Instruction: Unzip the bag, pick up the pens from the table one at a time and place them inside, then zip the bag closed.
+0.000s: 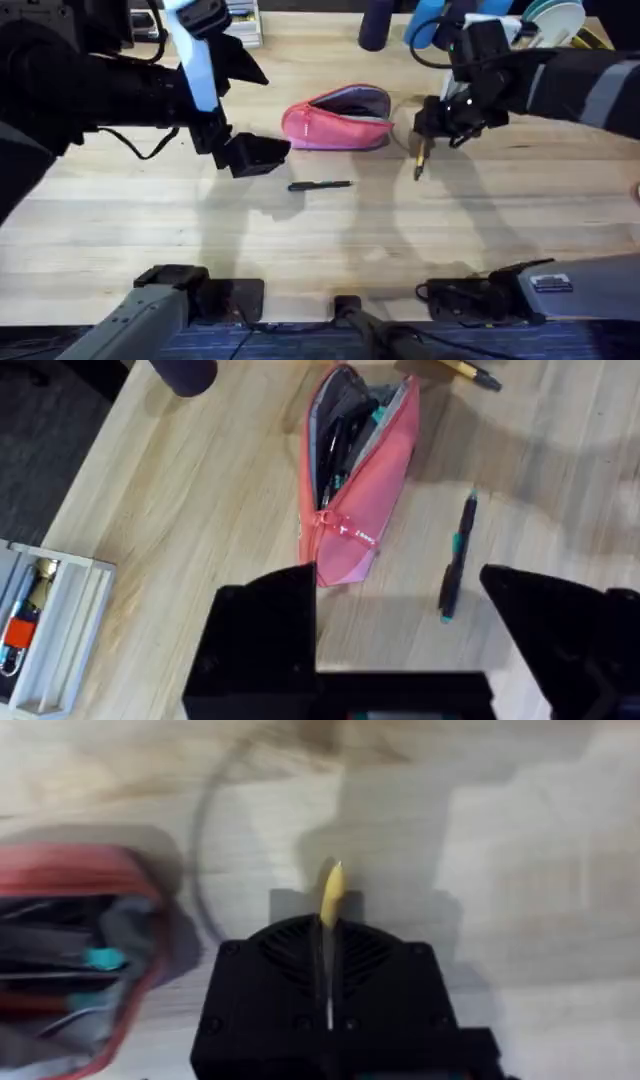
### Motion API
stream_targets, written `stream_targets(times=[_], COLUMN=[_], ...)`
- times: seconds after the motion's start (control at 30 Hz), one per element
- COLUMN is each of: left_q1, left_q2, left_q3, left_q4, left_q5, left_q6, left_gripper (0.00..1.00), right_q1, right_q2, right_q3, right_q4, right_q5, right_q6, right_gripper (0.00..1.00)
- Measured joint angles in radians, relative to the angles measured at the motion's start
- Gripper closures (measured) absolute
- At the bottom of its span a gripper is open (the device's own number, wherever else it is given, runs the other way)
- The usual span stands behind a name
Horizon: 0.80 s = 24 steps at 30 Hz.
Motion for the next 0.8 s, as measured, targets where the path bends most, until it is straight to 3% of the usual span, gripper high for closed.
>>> stream_targets(times=[0.43, 0.63, 0.8], left_q1=[0.0, 0.0, 0.0], left_q2=[0.0, 0.0, 0.0], left_q3=[0.0, 0.0, 0.0], left_q4=[0.0, 0.0, 0.0], left_q5=[0.0, 0.0, 0.0], left_q6=[0.0, 0.0, 0.0], left_gripper=[0.007, 0.007, 0.007], right_q1=[0.011, 0.052, 0.094], right_q2=[-0.137, -0.153, -0.153], right_q3=[0.16, 0.164, 0.164], right_q4=[0.014, 0.048, 0.069], right_q5=[-0.046, -0.208, -0.322], right_q6=[-0.291, -0.532, -0.834], right_gripper=[0.971, 0.971, 0.971])
